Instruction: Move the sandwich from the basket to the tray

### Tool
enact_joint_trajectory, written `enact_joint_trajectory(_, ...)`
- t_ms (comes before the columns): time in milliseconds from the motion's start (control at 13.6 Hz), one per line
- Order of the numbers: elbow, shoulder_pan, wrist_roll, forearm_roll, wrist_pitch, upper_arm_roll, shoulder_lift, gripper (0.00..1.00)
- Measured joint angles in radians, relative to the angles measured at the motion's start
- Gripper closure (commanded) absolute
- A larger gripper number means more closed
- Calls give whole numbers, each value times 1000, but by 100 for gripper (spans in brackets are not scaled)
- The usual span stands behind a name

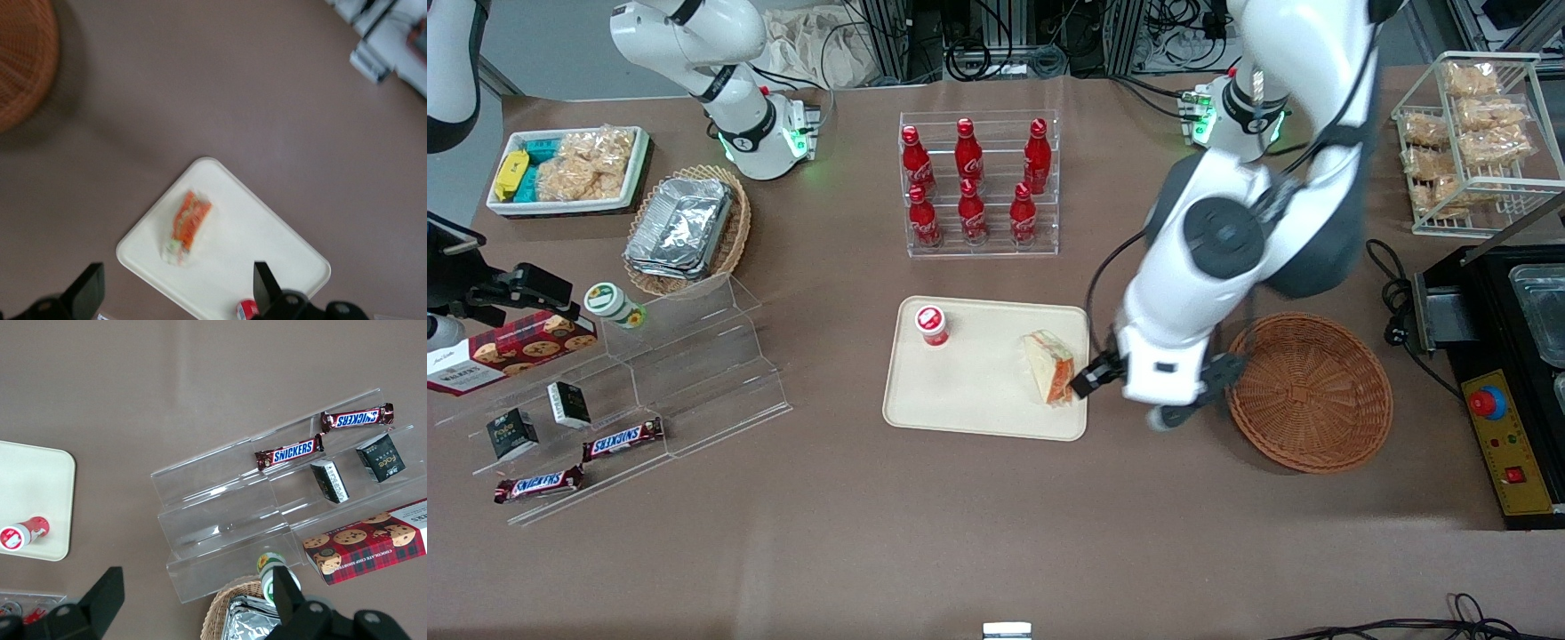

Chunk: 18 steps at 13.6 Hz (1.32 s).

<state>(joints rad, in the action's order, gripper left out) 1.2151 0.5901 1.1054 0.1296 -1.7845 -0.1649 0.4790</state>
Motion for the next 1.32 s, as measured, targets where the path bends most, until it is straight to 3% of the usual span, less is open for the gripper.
enact_joint_trajectory(367,103,-112,-177,-35,58,-76,-179,0)
enact_joint_trajectory(954,340,-424,-899,-37,59,-75,-356,0)
enact_joint_trajectory(1321,512,-530,-1026,-141,37,34,-522,0)
